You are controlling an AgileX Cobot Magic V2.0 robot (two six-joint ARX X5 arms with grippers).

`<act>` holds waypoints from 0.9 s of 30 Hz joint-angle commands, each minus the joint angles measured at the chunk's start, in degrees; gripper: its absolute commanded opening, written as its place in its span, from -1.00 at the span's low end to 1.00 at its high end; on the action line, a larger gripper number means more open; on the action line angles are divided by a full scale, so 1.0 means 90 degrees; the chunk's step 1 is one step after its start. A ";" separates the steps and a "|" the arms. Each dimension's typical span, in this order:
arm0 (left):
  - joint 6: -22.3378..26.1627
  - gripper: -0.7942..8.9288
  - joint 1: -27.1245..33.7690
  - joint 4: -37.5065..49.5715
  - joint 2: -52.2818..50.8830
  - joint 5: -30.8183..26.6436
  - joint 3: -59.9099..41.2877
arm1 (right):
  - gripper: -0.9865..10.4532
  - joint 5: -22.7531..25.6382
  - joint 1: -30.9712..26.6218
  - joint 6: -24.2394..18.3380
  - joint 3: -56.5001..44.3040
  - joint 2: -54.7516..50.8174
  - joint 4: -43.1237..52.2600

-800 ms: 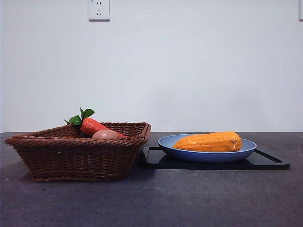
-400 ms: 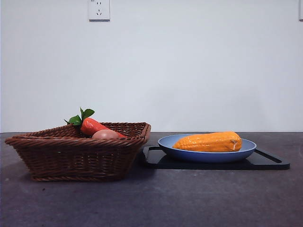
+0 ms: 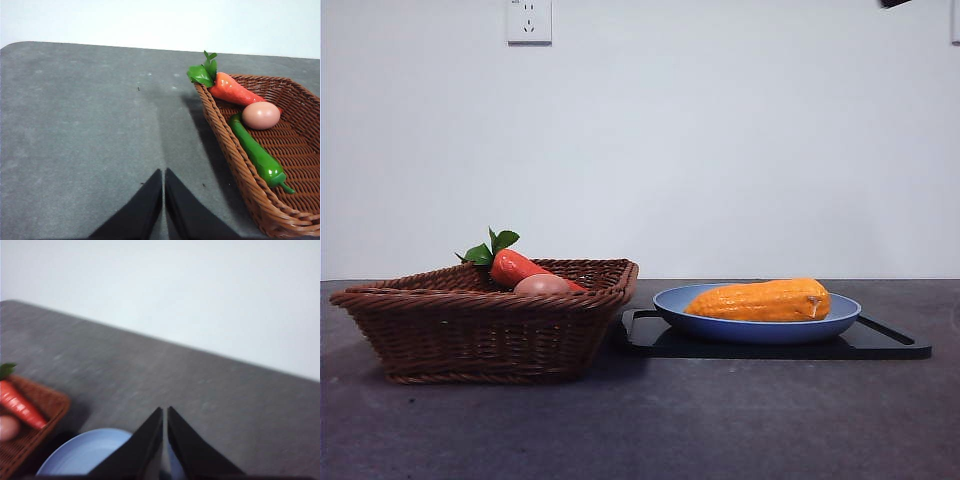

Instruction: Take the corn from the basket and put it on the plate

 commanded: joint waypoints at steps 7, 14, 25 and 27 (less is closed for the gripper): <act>-0.0010 -0.82 0.0024 -0.0226 -0.0007 0.0022 -0.0102 | -0.82 0.0097 -0.0381 0.0321 -0.2822 -0.2254 0.2341; -0.0010 -0.82 0.0024 -0.0226 -0.0007 0.0022 -0.0102 | -0.82 0.0998 -0.0614 0.0440 -0.4612 -0.3932 0.2654; -0.0007 -0.82 0.0024 -0.0226 -0.0007 0.0022 -0.0102 | -0.82 0.1234 -0.0612 0.0447 -0.6334 -0.5676 0.2650; -0.0010 -0.82 0.0024 -0.0226 -0.0007 0.0022 -0.0102 | -0.82 0.1236 -0.0612 0.0457 -0.6543 -0.5918 0.2642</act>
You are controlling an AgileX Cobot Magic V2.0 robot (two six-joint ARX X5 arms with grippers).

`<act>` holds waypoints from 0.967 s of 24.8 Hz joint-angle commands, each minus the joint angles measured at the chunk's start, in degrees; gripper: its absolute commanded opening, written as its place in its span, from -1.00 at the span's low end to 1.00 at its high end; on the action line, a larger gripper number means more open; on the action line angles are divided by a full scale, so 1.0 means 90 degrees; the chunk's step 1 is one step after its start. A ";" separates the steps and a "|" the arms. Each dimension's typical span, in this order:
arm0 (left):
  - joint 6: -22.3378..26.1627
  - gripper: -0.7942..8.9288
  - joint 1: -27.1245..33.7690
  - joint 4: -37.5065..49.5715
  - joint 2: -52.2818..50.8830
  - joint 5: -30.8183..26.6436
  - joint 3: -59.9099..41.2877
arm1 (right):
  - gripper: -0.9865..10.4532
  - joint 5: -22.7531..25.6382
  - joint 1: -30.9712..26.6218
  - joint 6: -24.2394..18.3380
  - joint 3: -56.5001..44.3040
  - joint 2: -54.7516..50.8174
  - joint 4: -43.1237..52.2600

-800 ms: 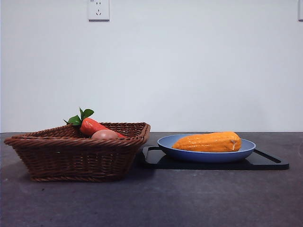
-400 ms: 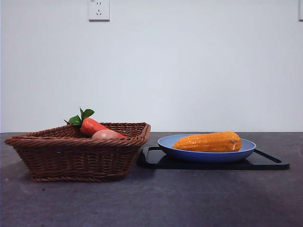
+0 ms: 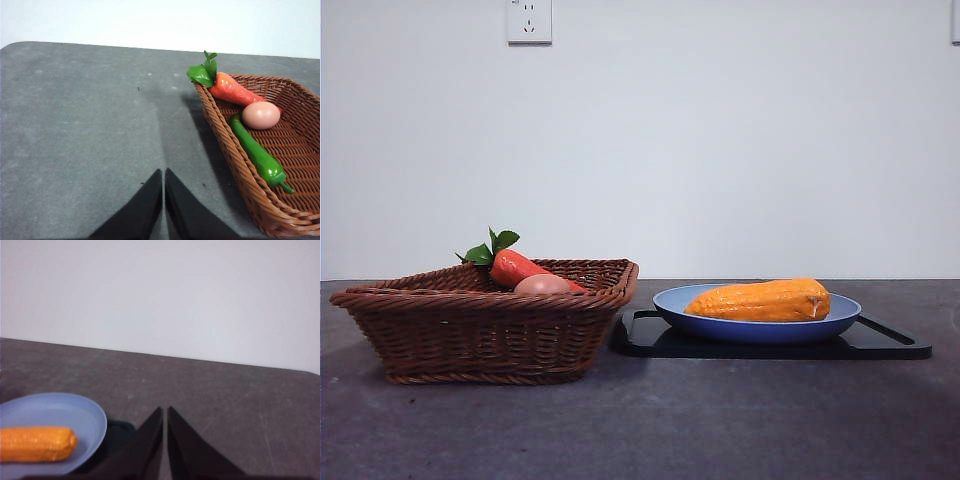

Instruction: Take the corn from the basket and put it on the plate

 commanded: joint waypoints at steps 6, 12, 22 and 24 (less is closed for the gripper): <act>-0.0007 -0.82 0.0024 -0.0226 -0.0007 0.0022 -0.0102 | -0.82 0.0032 -0.0005 0.0129 -0.0510 -0.0707 -0.0087; -0.0007 -0.82 0.0022 -0.0226 -0.0007 0.0022 -0.0102 | -0.82 0.0036 -0.0005 0.0211 -0.0544 -0.1229 -0.1049; -0.0010 -0.82 0.0024 -0.0226 -0.0007 0.0022 -0.0102 | -0.82 0.0036 -0.0005 0.0214 -0.0556 -0.1209 -0.2149; -0.0010 -0.82 0.0022 -0.0226 -0.0007 0.0022 -0.0102 | -0.82 0.0046 -0.0005 0.0214 -0.0556 -0.1209 -0.2140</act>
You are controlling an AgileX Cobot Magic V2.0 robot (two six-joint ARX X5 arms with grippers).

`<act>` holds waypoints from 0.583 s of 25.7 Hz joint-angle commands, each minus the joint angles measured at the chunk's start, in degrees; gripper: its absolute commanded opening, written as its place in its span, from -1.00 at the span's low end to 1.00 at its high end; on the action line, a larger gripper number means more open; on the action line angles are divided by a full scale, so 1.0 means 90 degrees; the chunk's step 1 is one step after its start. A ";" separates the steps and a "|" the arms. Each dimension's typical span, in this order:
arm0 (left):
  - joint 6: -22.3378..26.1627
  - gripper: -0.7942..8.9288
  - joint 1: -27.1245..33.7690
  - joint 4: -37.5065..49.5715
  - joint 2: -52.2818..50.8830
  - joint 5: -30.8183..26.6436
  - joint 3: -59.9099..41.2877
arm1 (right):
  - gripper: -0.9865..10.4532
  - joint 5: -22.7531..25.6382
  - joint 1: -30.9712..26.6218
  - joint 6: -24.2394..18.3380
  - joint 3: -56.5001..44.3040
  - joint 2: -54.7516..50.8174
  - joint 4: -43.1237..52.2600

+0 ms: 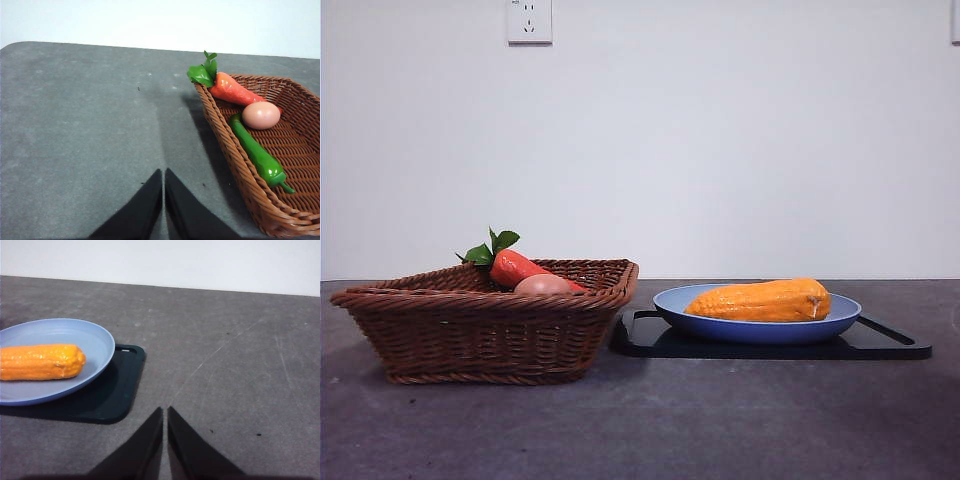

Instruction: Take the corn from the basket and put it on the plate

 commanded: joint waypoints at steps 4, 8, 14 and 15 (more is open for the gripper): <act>-0.0010 -0.82 0.0024 -0.0226 -0.0007 0.0022 -0.0102 | -0.82 0.0075 -0.0005 0.0080 -0.0044 0.0000 -0.0029; -0.0010 -0.82 0.0024 -0.0226 -0.0007 0.0022 -0.0102 | -0.82 0.0138 -0.0005 0.0078 -0.0041 0.0000 0.0058; -0.0010 -0.82 0.0024 -0.0226 -0.0007 0.0022 -0.0102 | -0.82 0.0138 -0.0005 0.0078 -0.0041 0.0000 0.0216; -0.0010 -0.82 0.0024 -0.0226 -0.0007 0.0022 -0.0102 | -0.82 0.0138 -0.0005 0.0078 -0.0039 0.0000 0.0216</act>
